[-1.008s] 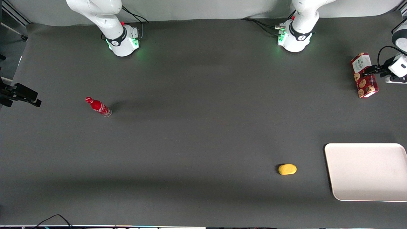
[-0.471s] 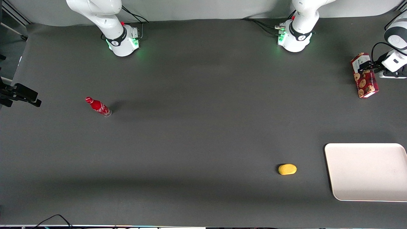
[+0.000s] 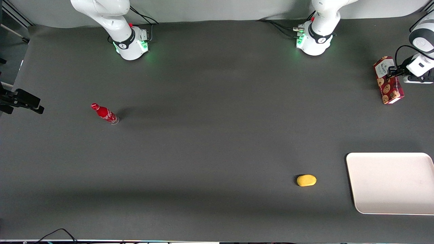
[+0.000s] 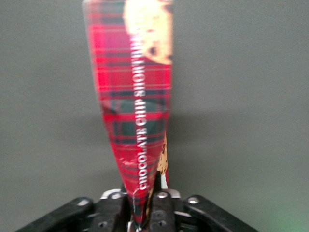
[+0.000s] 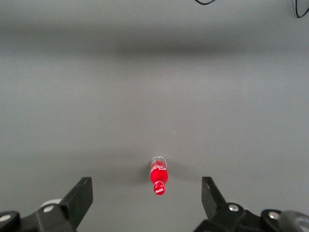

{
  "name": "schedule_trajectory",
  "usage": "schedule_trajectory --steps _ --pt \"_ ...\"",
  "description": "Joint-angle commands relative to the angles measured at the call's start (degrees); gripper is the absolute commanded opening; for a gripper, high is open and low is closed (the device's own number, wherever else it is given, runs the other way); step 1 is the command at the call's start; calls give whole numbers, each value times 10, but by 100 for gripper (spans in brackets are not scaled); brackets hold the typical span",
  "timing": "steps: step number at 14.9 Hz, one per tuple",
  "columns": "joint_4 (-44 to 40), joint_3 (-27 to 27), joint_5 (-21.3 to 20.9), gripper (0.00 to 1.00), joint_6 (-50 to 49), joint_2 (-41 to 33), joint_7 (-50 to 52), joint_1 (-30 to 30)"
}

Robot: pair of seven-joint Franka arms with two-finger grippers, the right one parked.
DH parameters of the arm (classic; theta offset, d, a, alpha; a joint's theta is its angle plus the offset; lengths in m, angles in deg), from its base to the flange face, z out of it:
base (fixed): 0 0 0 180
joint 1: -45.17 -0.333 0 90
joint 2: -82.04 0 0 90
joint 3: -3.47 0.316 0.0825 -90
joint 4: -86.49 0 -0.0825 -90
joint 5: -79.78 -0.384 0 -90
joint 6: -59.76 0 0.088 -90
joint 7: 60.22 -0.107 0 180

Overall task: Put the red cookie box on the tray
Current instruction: 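Close the left gripper around the red plaid cookie box, then lift the held cookie box and carry it toward the white tray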

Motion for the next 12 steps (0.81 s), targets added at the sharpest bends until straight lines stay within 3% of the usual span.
schedule_trajectory --steps 1,4,7,12 --pt "10 5 -6 0 0 -11 -4 8" --pt "-14 4 -6 0 -35 -29 1 22" --pt "-85 -4 -5 0 -168 -69 43 64" --pt "-233 -88 -2 0 -305 -84 138 98"
